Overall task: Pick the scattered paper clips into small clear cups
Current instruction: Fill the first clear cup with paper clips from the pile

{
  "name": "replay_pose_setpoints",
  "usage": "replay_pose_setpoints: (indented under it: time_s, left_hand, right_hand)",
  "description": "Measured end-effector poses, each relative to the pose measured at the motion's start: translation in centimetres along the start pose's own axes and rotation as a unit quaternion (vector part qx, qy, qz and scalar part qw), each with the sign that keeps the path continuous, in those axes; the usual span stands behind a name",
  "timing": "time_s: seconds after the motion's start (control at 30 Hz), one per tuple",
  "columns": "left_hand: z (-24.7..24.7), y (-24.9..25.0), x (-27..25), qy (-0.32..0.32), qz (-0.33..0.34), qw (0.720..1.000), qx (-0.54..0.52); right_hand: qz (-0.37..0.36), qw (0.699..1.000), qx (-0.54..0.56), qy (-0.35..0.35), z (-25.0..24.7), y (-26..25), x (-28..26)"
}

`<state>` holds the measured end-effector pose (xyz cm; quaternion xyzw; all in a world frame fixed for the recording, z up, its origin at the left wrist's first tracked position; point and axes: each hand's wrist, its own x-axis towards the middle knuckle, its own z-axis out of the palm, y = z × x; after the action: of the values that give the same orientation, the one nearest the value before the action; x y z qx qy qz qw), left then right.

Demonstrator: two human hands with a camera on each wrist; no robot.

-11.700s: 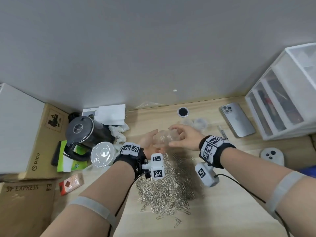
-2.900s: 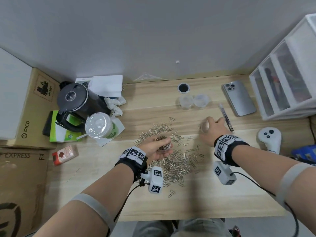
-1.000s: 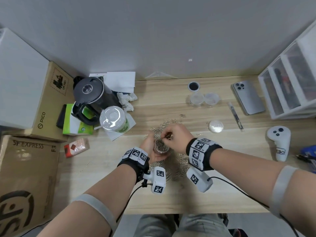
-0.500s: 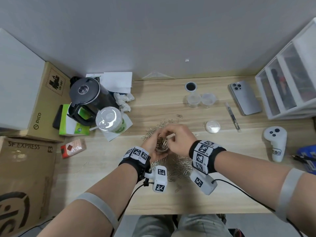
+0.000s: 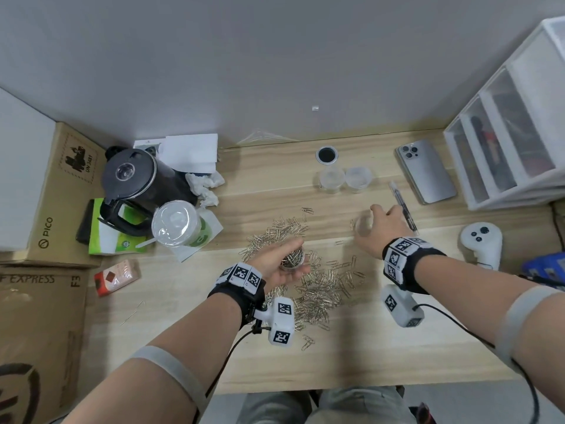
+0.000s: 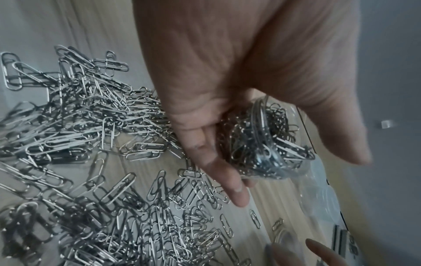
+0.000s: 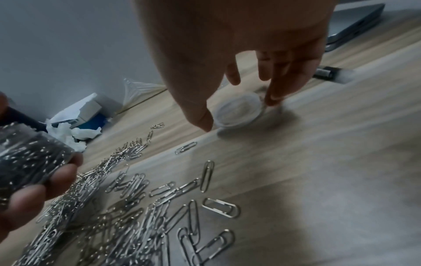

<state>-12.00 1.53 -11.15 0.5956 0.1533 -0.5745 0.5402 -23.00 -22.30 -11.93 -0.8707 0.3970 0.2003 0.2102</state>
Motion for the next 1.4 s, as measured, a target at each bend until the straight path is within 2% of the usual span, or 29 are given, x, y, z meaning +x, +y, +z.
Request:
replay_pose_setpoints:
  time_s: [0.1, 0.27, 0.33, 0.47, 0.57, 0.63, 0.83, 0.97, 1.17, 1.3, 1.4]
  left_hand:
    - [0.4, 0.2, 0.2, -0.021, -0.012, 1.000, 0.000]
    - [0.8, 0.2, 1.1, -0.001, -0.010, 1.000, -0.015]
    - [1.1, 0.3, 1.4, 0.006, -0.006, 1.000, -0.014]
    - [2.1, 0.9, 1.5, 0.009, -0.018, 1.000, -0.020]
    - [2.6, 1.2, 1.2, 0.004, -0.027, 0.998, -0.050]
    - [2.5, 1.3, 0.9, 0.008, -0.030, 0.997, -0.071]
    - [2.1, 1.6, -1.0, 0.004, -0.021, 0.994, -0.107]
    - [0.9, 0.9, -1.7, -0.008, -0.017, 0.994, -0.108]
    - [-1.0, 0.2, -2.2, -0.031, -0.016, 0.992, -0.119]
    - [-1.2, -0.2, -2.3, -0.018, -0.030, 0.990, -0.138]
    - [-1.3, 0.1, -2.9, 0.000, -0.027, 0.994, -0.105]
  right_hand:
    - [-0.017, 0.999, -0.002, -0.033, 0.5, 0.3, 0.6]
    - [-0.036, 0.999, 0.022, -0.018, 0.4, -0.2, 0.9]
    - [-0.091, 0.993, 0.080, -0.019, -0.1, -0.8, 0.7]
    - [-0.251, 0.952, 0.167, -0.052, -1.4, -3.2, -0.7]
    - [-0.322, 0.929, 0.166, -0.077, -1.4, -5.6, -2.2]
    - [-0.351, 0.924, 0.119, -0.093, -0.9, -6.9, -3.2]
    - [-0.384, 0.918, 0.018, -0.101, 0.0, -9.6, -4.6]
    - [-0.395, 0.913, -0.005, -0.103, 0.5, -10.8, -5.3]
    - [-0.375, 0.923, -0.018, -0.084, 1.0, -11.7, -6.3]
    - [-0.338, 0.935, -0.102, -0.030, 0.9, -12.7, -7.0]
    - [-0.342, 0.920, -0.186, 0.028, 0.4, -12.9, -7.4]
